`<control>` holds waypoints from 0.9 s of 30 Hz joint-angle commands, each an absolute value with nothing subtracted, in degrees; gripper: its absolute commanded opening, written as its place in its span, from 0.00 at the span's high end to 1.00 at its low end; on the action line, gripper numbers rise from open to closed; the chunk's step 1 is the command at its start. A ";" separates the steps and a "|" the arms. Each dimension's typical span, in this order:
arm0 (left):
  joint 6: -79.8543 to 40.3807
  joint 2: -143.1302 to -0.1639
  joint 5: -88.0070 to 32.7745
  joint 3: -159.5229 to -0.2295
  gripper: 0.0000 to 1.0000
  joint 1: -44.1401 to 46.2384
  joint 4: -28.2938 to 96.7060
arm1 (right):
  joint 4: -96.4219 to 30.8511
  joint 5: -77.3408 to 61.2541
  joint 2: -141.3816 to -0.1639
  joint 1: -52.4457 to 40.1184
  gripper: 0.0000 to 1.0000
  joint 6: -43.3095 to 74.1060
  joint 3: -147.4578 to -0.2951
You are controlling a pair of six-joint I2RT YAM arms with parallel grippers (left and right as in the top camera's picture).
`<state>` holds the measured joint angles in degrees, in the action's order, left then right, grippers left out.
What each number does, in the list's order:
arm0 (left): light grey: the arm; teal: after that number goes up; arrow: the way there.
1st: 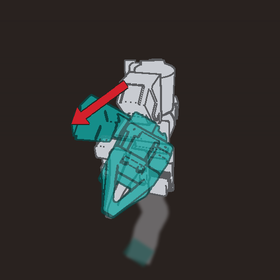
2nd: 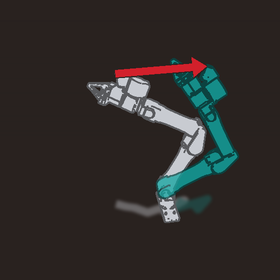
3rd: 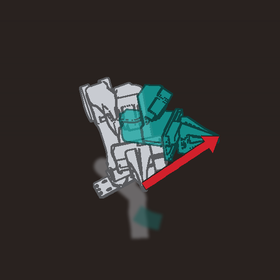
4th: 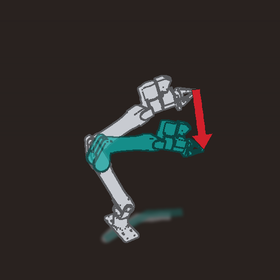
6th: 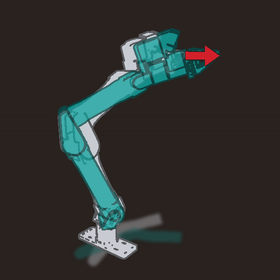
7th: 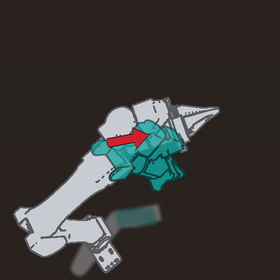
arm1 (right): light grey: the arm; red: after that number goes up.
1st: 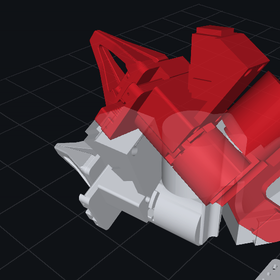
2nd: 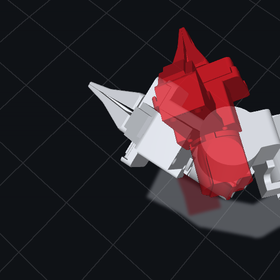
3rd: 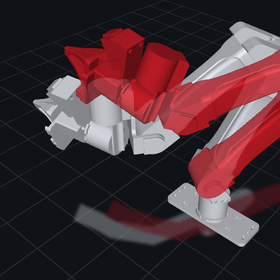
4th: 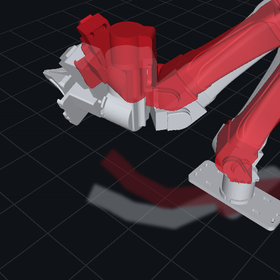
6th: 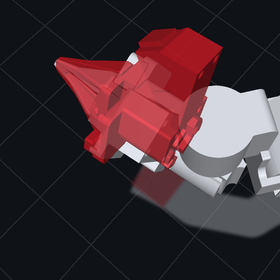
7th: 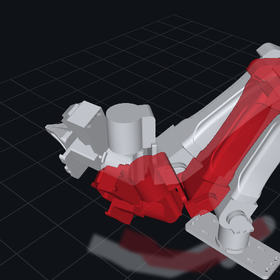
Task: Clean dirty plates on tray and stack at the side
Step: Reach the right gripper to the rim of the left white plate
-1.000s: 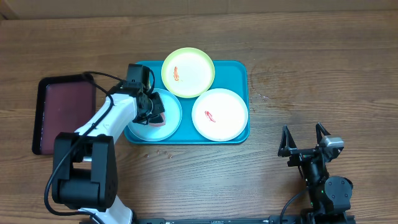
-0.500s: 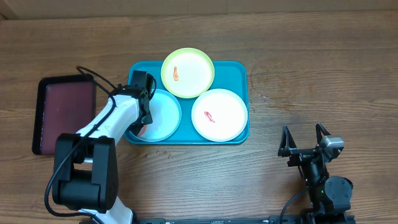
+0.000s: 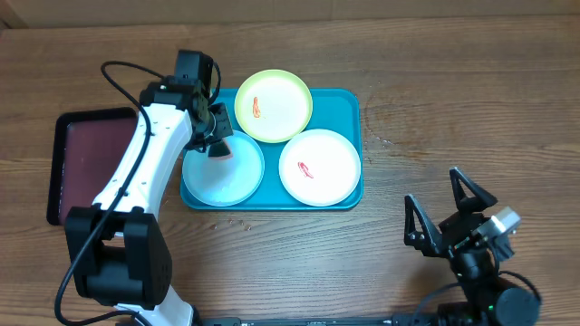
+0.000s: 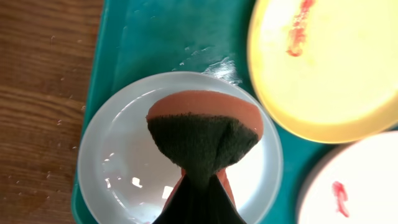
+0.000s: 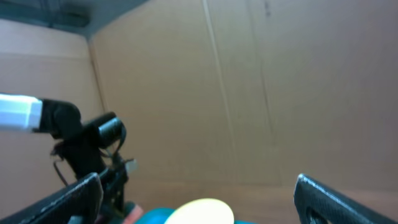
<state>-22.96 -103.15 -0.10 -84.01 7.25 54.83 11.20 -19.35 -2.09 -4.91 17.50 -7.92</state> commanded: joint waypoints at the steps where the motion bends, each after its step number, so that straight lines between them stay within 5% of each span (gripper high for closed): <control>1: -21.32 -100.22 -4.05 -87.35 0.96 6.63 56.31 | -0.27 -21.15 -9.41 -5.02 0.00 10.96 -24.58; 10: -28.51 -98.87 -4.34 -87.81 0.96 0.21 64.49 | -58.72 -30.33 -57.30 -5.15 0.00 3.05 -82.21; 14: -28.29 -98.89 -4.54 -87.81 0.96 -1.61 67.11 | -65.58 -48.36 -72.07 -5.19 0.00 3.38 -95.26; 19: -26.48 -98.89 -4.54 -87.79 0.96 -1.50 68.55 | -59.29 -64.79 -83.79 -8.95 0.00 3.36 -96.86; 27: -25.30 -98.89 -3.81 -87.79 0.96 -1.48 68.77 | -53.91 -10.92 -95.44 -31.42 0.00 21.78 -96.84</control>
